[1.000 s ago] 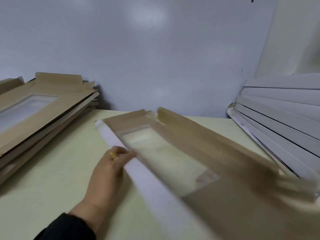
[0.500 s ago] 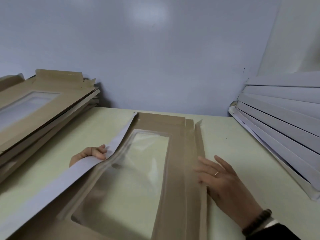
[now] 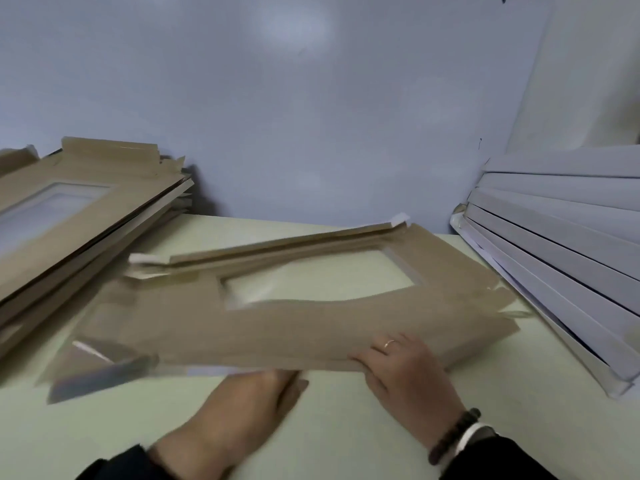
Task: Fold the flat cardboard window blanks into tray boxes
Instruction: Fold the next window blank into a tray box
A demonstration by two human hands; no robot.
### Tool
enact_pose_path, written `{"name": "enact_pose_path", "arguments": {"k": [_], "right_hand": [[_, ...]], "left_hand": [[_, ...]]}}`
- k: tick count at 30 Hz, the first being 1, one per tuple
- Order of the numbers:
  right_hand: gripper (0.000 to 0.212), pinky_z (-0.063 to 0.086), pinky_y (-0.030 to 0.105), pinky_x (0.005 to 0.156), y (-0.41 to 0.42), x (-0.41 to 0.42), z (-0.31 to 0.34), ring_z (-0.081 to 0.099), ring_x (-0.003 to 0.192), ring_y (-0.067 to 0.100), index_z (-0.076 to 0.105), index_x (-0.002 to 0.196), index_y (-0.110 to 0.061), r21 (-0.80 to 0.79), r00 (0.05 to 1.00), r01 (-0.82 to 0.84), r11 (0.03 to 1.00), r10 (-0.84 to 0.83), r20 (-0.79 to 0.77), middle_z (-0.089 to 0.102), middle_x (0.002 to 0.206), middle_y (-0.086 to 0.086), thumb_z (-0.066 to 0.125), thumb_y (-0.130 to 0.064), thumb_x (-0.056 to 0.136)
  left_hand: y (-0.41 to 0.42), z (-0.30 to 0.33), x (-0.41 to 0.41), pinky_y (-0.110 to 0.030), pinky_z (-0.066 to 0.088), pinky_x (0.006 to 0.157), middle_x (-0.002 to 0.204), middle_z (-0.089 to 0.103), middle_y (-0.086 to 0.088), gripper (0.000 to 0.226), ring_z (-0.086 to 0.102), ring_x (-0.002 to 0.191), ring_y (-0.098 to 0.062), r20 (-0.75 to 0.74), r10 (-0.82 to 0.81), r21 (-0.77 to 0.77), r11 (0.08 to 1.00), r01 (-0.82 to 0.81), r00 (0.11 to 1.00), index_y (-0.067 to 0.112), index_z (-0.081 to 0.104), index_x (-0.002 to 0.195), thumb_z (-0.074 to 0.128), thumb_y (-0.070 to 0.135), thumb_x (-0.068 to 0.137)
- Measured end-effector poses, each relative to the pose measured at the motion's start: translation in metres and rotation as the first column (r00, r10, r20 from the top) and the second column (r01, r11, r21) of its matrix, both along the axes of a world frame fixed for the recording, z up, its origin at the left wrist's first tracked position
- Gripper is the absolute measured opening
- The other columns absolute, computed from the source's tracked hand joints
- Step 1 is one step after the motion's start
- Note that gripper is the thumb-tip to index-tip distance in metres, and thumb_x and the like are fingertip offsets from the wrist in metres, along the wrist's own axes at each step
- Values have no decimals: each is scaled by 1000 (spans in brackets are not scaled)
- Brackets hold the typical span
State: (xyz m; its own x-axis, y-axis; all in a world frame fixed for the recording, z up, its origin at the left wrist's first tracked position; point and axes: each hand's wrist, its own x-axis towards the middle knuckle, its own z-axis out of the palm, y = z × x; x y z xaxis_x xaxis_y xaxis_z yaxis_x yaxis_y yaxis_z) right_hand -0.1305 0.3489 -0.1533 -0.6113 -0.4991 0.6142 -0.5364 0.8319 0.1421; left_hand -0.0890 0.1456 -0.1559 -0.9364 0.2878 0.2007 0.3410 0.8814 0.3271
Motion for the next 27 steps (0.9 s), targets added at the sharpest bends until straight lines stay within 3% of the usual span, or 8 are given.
{"name": "enact_pose_path", "arguments": {"k": [3, 6, 10, 15, 17, 20, 25, 27], "right_hand": [[13, 37, 24, 54, -24, 6, 3, 54, 51, 14, 66, 57, -21, 30, 996, 2, 1000, -5, 84, 54, 55, -6, 78, -19, 51], [28, 34, 22, 53, -39, 3, -3, 53, 53, 13, 60, 52, -22, 43, 987, -35, 998, 28, 157, 52, 57, -7, 85, -22, 39], [28, 39, 21, 50, -56, 8, -7, 53, 54, 13, 61, 51, -19, 27, 982, -84, 996, 78, 175, 53, 58, -6, 86, -21, 37], [28, 46, 17, 57, -57, 11, -10, 58, 66, 9, 70, 77, -28, 70, 956, -187, 980, 165, 245, 61, 73, -13, 77, -34, 50], [37, 49, 13, 67, -45, 10, -9, 62, 78, 4, 69, 96, -37, 96, 935, -184, 978, 144, 324, 66, 92, -19, 69, -45, 60], [42, 52, 16, 74, -17, 11, -5, 64, 94, 0, 68, 105, -41, 108, 916, -111, 988, 60, 397, 65, 111, -20, 45, -51, 72], [55, 31, 14, 95, 35, 17, 12, 52, 118, 0, 56, 125, -36, 192, 822, 27, 981, -130, 554, 52, 131, -18, 45, -57, 75], [60, 2, 8, 105, 64, 16, 8, 5, 137, -7, 6, 142, -43, 179, 817, 42, 983, -137, 560, 3, 147, -30, 26, -62, 88]], "left_hand": [[2, 10, 5, -11, 46, 80, 111, 67, 11, 27, 64, 99, -6, -96, -201, -45, 979, 198, 975, 31, 67, 111, 65, 32, 84], [1, 14, 12, -17, 50, 62, 94, 68, 11, 20, 65, 78, -6, -217, -351, -18, 934, 356, 911, 24, 70, 100, 53, 26, 88], [-2, 17, 8, -23, 32, 63, 89, 56, 4, 25, 47, 74, -13, -377, -189, -157, 978, 138, 907, 21, 61, 101, 46, 24, 81], [-22, 6, -1, -20, 50, 75, 98, 71, 3, 39, 68, 88, -12, -146, 15, -294, 954, -58, 989, 27, 71, 102, 59, 34, 66], [-31, 8, 0, -18, 43, 92, 132, 56, 1, 61, 55, 118, -11, 2, 106, -315, 944, -100, 994, 34, 56, 126, 65, 53, 68], [-58, -5, 0, -19, 0, 111, 148, -16, 21, 86, -5, 142, -3, 33, 150, -298, 945, -134, 988, 46, -12, 141, -9, 73, 59], [-103, -6, 9, -16, -6, 107, 141, -22, 31, 102, -18, 132, 7, 111, 210, -290, 942, -171, 971, 45, -28, 129, -13, 89, 38], [-123, -12, 9, -12, -6, 104, 142, -18, 32, 94, -17, 131, 9, 70, 217, -276, 942, -190, 974, 43, -27, 130, -7, 83, 48]]}}
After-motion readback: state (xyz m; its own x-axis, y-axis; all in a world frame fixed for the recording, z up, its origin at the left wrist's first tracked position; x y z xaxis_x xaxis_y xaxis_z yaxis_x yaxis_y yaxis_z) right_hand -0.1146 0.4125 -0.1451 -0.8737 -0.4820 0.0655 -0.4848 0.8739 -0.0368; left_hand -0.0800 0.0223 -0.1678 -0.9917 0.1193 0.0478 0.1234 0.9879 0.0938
